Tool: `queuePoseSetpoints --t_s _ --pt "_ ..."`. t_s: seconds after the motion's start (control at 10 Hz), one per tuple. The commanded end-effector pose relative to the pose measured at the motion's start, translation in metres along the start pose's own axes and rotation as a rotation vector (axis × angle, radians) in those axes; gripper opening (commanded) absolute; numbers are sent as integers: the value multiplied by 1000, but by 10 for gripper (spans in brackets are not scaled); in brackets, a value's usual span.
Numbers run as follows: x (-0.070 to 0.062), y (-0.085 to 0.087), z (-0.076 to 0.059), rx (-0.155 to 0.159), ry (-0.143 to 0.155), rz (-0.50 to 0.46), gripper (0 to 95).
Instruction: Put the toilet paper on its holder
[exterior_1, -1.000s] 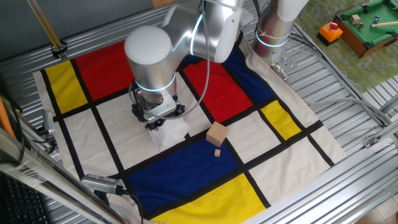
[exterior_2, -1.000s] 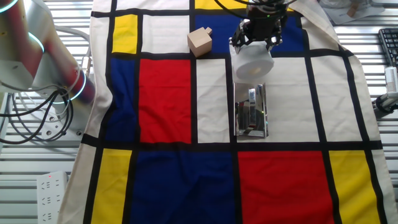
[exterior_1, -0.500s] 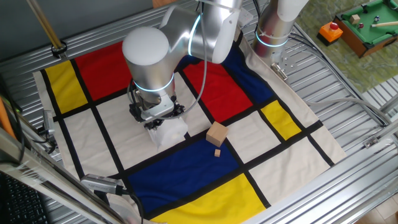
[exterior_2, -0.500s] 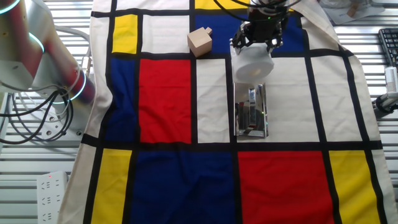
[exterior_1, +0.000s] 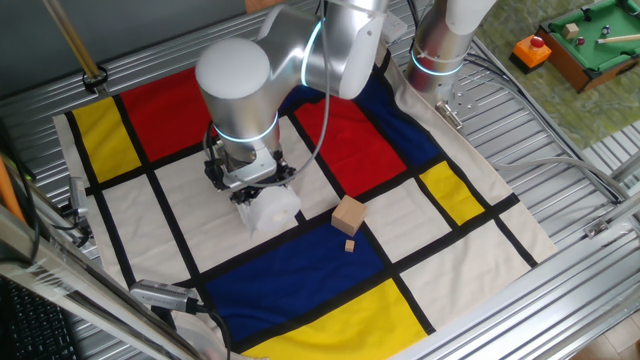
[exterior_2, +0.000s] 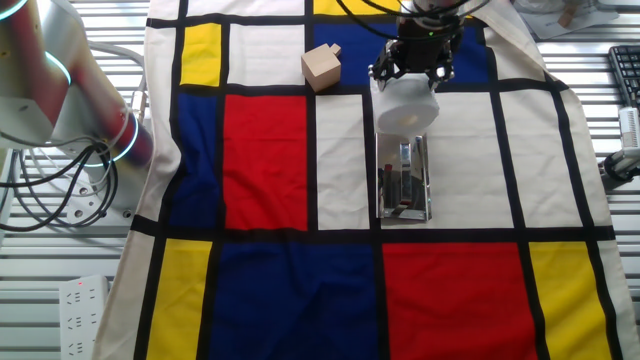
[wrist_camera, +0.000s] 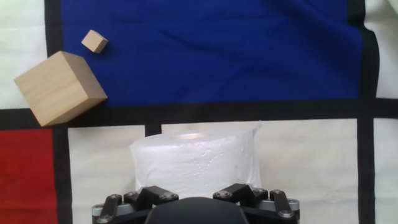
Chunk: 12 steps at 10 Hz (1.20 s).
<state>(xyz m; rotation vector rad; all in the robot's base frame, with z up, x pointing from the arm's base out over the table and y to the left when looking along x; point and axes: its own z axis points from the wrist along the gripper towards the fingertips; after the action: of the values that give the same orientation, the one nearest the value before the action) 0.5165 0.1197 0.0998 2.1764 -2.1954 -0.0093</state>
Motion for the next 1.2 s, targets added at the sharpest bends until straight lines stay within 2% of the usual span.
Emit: queuePoseSetpoints --t_s 0.1,1.2 --pt "1 -1 1 1 3 4 0" --pt "11 0 6 0 -1 36 0"
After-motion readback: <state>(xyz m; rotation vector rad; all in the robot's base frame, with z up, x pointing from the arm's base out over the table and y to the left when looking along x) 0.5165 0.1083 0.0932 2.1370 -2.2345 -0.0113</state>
